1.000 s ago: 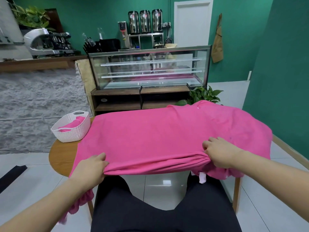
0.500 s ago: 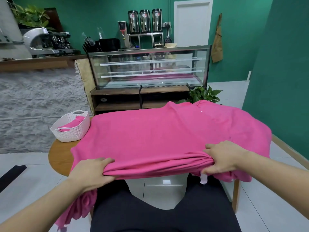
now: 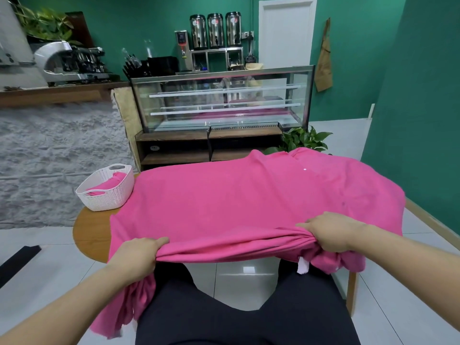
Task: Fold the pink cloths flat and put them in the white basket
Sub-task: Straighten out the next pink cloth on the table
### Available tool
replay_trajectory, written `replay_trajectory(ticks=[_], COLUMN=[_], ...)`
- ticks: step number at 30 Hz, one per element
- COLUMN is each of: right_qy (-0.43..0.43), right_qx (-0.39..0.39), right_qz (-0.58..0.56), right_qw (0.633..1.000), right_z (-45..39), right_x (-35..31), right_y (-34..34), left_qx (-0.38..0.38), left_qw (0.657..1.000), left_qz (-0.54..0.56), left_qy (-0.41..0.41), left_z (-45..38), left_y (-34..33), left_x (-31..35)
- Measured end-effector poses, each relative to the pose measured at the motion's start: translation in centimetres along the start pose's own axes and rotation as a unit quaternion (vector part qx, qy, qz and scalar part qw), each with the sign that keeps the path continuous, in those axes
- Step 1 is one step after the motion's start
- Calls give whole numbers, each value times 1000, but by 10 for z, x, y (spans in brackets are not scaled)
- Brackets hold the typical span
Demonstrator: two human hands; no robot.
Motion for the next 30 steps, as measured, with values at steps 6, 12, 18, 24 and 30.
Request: replay_trajectory(ticks=[6,12,18,24,30], right_qy=[-33,-69,-66,-65,-27], right_qx=[6,-21,-92,-116,-8], right_qz=[-33,12,-55,-202,-346], right_qw=[999,997,992,970,938], right_z=[7,-3,-1,6,1], right_x=[6,6,5,6,15], right_y=[-1,-6,-12,-8,6], left_qx=[18,-18,-65,-100,2], left_qw=[1000,1000,997,974,916], left_qz=[3,11,26,203,394], left_qy=[-18,19,36,1,-76], left_z=[8,6,8,2,-4], left_y=[10,15,15,2,18], left_x=[1,5,7,-4,6])
Point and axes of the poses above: each hand's wrist, its own z-axis away from the middle knuckle, its own y-axis out of the back of the hand, x = y × z, the point moved 7 cm from there along -z, towards the middle knuckle, and after that the axes turned 10 degrees about -x, right-handed, at the moved point
